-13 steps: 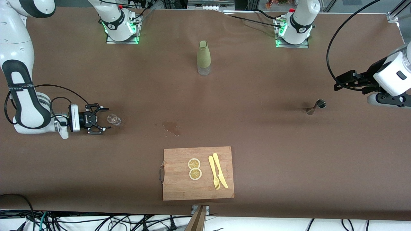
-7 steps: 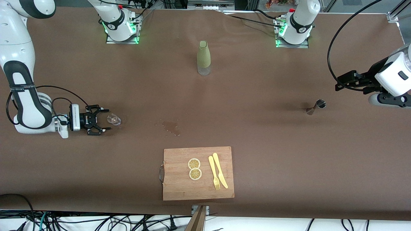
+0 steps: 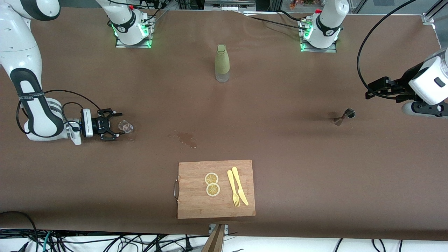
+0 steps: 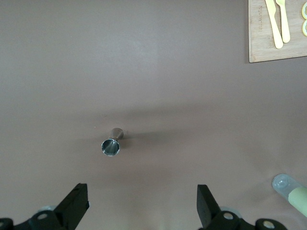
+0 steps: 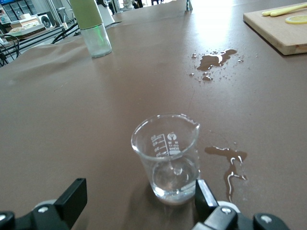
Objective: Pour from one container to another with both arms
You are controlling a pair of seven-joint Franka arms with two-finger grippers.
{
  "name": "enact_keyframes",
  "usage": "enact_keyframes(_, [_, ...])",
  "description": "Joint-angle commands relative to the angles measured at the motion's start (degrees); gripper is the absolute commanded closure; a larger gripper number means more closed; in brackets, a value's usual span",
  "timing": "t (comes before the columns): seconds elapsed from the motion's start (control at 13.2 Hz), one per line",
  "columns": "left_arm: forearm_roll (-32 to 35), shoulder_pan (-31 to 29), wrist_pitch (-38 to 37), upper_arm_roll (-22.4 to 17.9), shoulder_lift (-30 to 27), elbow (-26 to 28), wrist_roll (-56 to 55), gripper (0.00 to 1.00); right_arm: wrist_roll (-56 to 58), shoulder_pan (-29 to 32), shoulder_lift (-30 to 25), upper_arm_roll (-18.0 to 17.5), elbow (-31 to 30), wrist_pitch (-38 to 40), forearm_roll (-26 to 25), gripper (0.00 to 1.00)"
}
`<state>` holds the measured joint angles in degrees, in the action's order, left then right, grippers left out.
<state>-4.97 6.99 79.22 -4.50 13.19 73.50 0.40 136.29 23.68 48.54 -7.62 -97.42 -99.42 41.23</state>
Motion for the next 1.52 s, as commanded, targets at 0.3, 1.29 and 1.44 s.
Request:
enact_keyframes(0.3, [0.84, -0.31, -0.29, 0.28, 0.78, -1.78, 0.21, 0.00, 1.70, 0.23, -1.52, 2.43, -2.07, 1.50, -0.45, 0.00])
enact_keyframes(1.29, [0.84, -0.31, -0.29, 0.28, 0.79, -1.87, 0.21, 0.00, 0.30, -0.30, -5.13, 2.88, -8.76, 0.19, 1.04, 0.00])
enact_keyframes(1.44, [0.84, -0.31, -0.29, 0.28, 0.79, -1.87, 0.21, 0.00, -0.76, -1.00, -5.04, 2.79, -8.49, -0.86, 2.44, 0.00])
